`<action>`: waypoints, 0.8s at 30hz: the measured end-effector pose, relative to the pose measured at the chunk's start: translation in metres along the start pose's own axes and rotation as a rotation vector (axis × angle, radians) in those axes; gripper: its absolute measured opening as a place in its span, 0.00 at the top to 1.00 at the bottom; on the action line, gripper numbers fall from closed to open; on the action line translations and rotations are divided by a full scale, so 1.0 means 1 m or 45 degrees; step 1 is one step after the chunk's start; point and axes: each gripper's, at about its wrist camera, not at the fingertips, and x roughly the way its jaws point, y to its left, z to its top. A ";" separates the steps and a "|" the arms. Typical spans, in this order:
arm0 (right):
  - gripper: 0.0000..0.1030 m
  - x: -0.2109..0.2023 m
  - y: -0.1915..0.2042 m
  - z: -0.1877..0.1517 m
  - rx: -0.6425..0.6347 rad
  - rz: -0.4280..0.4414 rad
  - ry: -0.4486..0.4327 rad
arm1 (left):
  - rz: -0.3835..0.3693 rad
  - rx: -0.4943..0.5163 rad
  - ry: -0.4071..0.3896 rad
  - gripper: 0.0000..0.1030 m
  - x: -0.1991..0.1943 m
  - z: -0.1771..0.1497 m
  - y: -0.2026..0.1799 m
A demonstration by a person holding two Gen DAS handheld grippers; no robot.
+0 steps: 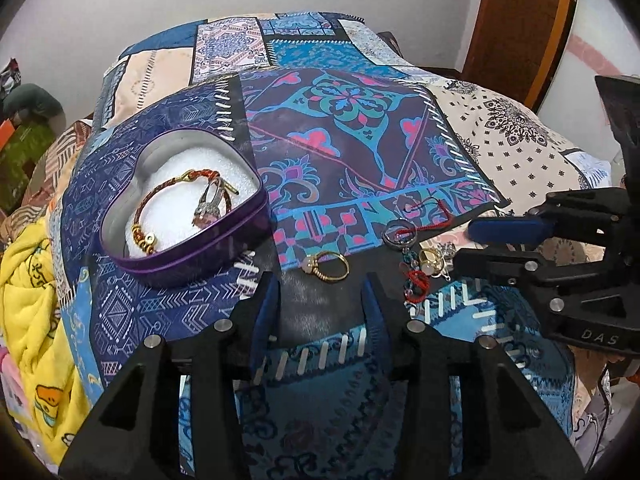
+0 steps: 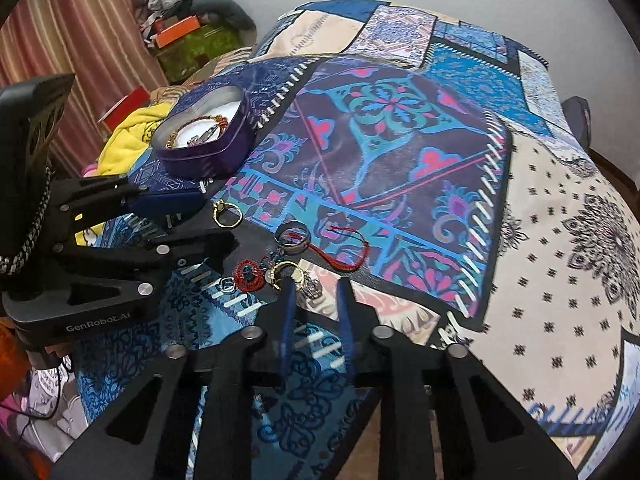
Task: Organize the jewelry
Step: 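Move both open tools back toward the loose jewelry beside the tin, then grasp the gold ring with the left tool while the right tool grasps a small silver charm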
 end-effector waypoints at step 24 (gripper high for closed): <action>0.92 -0.040 -0.008 0.009 0.070 -0.025 -0.165 | 0.002 -0.034 -0.040 0.76 0.009 0.009 0.006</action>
